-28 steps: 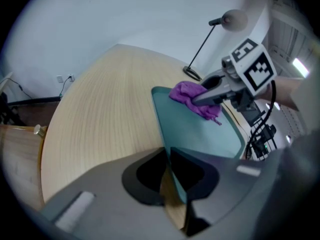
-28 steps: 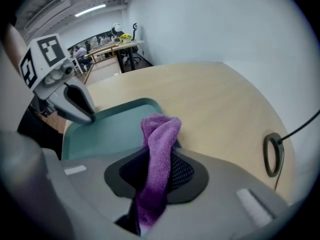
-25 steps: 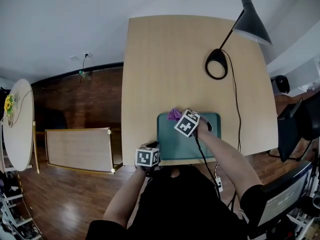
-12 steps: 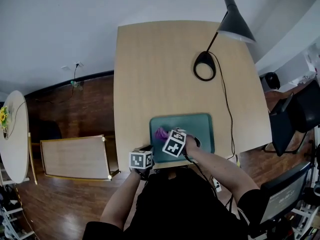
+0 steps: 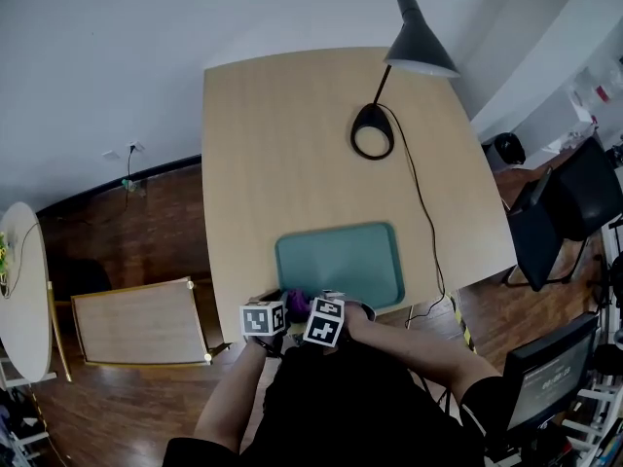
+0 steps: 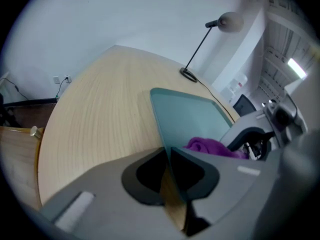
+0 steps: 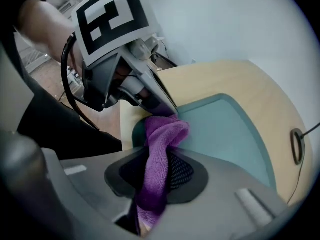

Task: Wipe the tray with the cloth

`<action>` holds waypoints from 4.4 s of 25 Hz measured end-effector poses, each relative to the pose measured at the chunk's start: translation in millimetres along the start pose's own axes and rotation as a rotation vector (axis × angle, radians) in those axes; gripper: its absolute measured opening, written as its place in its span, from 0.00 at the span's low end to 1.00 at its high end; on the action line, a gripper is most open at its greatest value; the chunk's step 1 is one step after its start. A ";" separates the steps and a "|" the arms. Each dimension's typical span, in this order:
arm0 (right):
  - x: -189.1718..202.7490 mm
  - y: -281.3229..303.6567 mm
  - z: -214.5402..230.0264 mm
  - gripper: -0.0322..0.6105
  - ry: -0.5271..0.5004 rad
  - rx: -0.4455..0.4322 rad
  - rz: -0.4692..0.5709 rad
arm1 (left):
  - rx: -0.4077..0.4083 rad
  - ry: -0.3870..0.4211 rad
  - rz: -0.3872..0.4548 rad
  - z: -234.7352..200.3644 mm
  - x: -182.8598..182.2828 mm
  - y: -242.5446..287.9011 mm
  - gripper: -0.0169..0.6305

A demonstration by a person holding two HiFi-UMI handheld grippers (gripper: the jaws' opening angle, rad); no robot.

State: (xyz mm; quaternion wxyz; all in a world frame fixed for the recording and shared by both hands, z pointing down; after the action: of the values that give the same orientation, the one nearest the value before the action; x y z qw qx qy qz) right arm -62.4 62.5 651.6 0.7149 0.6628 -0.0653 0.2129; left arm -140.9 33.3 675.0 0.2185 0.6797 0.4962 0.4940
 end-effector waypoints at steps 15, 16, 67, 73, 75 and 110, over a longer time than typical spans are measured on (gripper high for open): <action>-28.6 -8.8 112.6 0.18 0.073 0.096 -0.008 | -0.006 -0.006 0.009 11.3 -6.3 -5.1 0.12; -33.4 -7.3 119.4 0.18 0.063 0.097 -0.016 | -0.002 -0.007 0.009 11.6 -6.3 -5.4 0.12; 251.5 -152.4 152.0 0.17 0.808 0.506 0.118 | -0.135 -0.066 0.109 -11.1 20.6 -18.2 0.10; 287.8 -154.6 207.9 0.17 0.938 0.478 0.179 | -0.161 -0.062 0.127 2.0 -2.9 2.0 0.11; 284.5 -136.5 209.5 0.17 0.972 0.422 0.185 | -0.175 -0.065 0.117 -2.0 -5.2 0.5 0.11; 137.4 -383.0 -20.4 0.21 0.666 0.862 1.181 | -0.041 0.412 0.946 167.8 -73.1 -295.3 0.29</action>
State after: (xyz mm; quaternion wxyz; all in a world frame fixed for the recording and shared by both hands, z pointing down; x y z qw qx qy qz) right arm 207.3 100.6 348.6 0.1471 0.6383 -0.1006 0.7489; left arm -128.7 122.3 339.4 -0.1179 0.7139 0.1577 0.6720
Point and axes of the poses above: the fingertips, and each gripper's own axes: y forward along the fingers, z to its right, x out of its underside, the point moved 5 cm from there along -y, backward along the fingers, and after that the axes turned 2 degrees about z, right-handed, at the moved point
